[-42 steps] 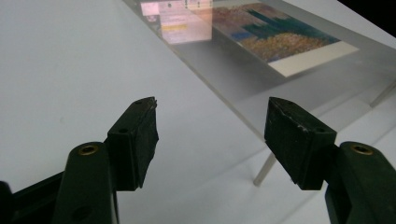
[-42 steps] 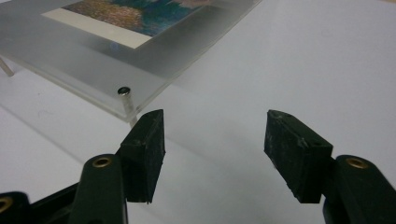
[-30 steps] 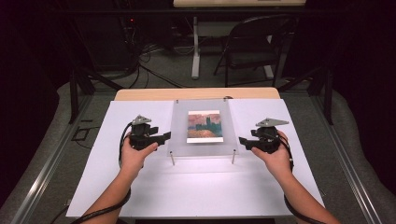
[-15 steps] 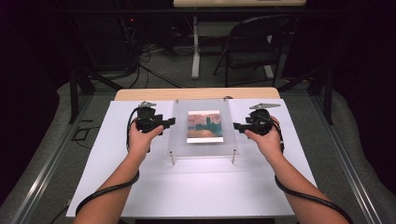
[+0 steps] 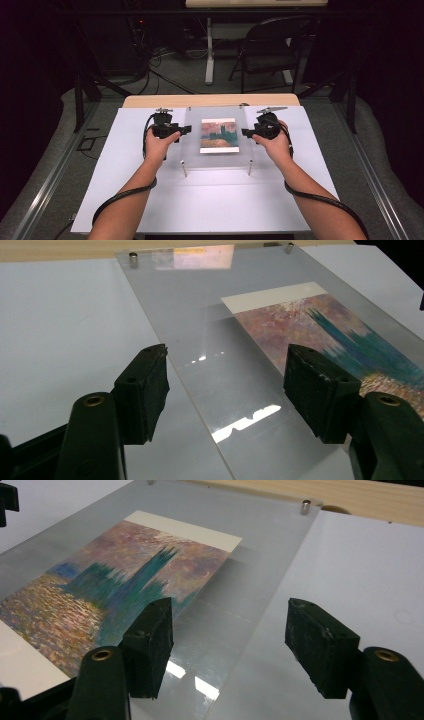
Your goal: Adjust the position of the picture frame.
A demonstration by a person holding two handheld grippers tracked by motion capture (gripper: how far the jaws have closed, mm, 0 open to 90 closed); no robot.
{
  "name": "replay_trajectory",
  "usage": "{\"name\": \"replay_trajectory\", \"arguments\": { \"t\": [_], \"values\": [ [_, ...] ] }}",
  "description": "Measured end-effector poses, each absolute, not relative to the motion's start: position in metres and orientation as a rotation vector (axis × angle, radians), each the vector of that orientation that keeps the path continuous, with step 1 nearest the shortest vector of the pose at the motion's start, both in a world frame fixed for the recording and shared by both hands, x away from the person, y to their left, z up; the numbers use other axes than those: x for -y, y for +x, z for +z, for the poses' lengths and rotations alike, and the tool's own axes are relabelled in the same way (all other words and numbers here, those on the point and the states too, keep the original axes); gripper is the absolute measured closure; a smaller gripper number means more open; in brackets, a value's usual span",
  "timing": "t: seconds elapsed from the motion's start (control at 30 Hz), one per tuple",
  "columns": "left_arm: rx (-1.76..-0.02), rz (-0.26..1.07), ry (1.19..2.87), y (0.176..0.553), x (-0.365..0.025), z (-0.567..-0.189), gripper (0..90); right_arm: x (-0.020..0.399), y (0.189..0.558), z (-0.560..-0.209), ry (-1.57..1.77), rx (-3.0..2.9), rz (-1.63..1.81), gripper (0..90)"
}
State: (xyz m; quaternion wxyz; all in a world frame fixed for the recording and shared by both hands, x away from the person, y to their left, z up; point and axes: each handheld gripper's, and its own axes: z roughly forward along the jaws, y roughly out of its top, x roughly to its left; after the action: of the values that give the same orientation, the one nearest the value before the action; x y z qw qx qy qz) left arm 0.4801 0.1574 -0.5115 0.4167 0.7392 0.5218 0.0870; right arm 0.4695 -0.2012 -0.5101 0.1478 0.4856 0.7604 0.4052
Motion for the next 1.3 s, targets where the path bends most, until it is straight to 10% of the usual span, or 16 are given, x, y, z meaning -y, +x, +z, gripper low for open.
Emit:
{"name": "replay_trajectory", "arguments": {
  "t": [1.3],
  "values": [
    [-1.401,0.018,1.827,0.52,-0.143,-0.546,21.9,0.19,0.52,-0.538,1.653,-2.239,1.208,24.6]
  ]
}}
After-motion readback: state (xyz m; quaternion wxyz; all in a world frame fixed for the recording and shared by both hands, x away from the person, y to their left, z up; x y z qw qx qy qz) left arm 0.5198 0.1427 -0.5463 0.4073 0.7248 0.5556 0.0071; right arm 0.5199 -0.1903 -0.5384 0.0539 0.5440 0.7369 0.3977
